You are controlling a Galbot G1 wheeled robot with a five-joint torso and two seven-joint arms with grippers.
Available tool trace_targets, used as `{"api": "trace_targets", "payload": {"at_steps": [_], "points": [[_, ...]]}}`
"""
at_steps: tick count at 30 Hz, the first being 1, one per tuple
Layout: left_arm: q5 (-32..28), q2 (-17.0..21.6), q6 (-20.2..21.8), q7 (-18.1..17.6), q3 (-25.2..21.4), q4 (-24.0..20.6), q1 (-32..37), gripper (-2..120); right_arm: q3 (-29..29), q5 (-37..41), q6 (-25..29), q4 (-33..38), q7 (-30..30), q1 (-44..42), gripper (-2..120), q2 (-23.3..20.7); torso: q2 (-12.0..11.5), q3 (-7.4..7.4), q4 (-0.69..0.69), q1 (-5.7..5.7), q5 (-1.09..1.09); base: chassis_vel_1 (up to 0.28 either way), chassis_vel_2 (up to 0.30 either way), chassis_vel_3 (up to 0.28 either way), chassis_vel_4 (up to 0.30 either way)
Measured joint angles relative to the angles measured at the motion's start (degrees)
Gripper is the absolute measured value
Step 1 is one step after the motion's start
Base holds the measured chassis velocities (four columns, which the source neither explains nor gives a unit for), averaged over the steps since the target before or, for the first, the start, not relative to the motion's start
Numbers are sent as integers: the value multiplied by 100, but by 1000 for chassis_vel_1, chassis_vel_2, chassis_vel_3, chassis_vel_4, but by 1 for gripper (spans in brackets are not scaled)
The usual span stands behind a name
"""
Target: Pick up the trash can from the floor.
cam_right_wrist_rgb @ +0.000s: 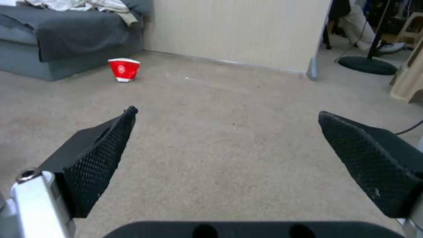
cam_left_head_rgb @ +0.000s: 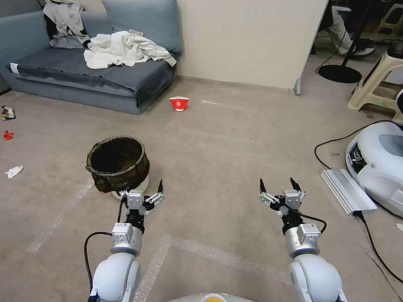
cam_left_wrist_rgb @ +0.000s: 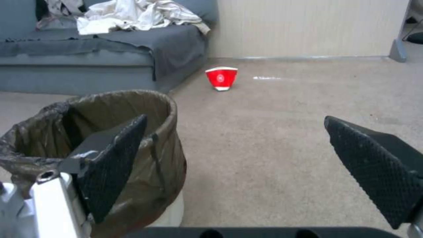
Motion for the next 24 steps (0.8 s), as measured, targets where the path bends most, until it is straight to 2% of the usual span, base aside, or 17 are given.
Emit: {"api": "trace_targets", "payload": {"at_steps": [24], "points": [[0,0,0,0,0,0,0,100,0,0,0,0,0,0,100,0,0,0,0,0,0,0,0,0,0]]}}
